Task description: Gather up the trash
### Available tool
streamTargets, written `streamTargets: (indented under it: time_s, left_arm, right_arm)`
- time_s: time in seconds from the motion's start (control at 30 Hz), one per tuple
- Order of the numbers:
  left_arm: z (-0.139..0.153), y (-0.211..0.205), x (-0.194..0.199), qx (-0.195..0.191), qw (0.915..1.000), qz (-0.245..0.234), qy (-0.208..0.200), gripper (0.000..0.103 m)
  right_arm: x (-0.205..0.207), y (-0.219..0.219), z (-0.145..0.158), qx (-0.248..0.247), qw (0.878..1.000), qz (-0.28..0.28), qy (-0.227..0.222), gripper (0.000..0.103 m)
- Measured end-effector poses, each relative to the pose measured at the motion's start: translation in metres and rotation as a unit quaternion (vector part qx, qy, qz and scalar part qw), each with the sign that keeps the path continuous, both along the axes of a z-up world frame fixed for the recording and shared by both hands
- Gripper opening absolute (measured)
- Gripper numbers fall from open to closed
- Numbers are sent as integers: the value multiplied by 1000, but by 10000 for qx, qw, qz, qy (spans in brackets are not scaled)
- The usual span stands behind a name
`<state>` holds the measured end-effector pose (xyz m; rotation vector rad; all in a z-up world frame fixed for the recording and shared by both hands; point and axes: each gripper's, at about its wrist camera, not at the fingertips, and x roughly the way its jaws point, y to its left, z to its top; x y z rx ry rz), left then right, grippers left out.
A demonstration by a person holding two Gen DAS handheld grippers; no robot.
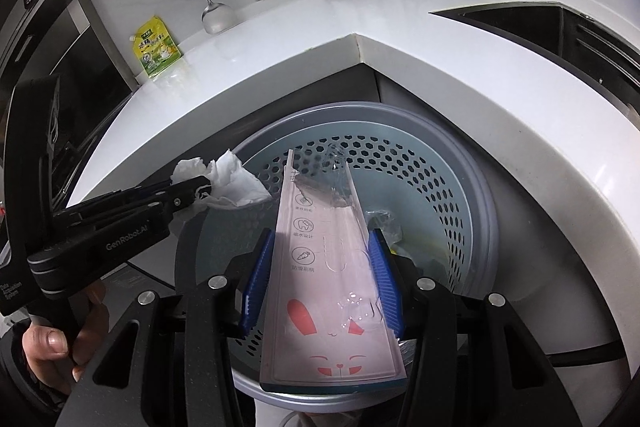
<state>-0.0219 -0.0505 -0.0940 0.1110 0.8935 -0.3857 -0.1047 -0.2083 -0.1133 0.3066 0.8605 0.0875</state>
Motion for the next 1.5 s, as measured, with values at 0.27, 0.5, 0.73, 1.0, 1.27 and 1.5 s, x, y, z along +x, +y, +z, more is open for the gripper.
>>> streamTargets:
  time_s: [0.27, 0.5, 0.73, 1.0, 1.27, 1.5]
  left_arm:
    - [6, 5, -3, -31, 9998, 138, -139, 64]
    - [13, 11, -5, 34, 9990, 336, -277, 73]
    - [16, 18, -10, 120, 9982, 449, -385, 80]
    - [15, 20, -14, 154, 9982, 440, -385, 84]
    - [18, 17, -18, 163, 9977, 437, -490, 91]
    - [20, 17, -19, 153, 9977, 478, -466, 96]
  right_arm:
    - [-4, -8, 7, 102, 9995, -157, -242, 59]
    - [-11, -12, 10, 126, 9984, -390, -384, 68]
    - [-17, -12, 9, 119, 9978, -496, -429, 73]
    - [-19, -9, 10, 41, 9978, -511, -427, 73]
    - [-21, -12, 12, 97, 9973, -573, -447, 75]
    - [-21, -10, 15, 62, 9974, -548, -455, 75]
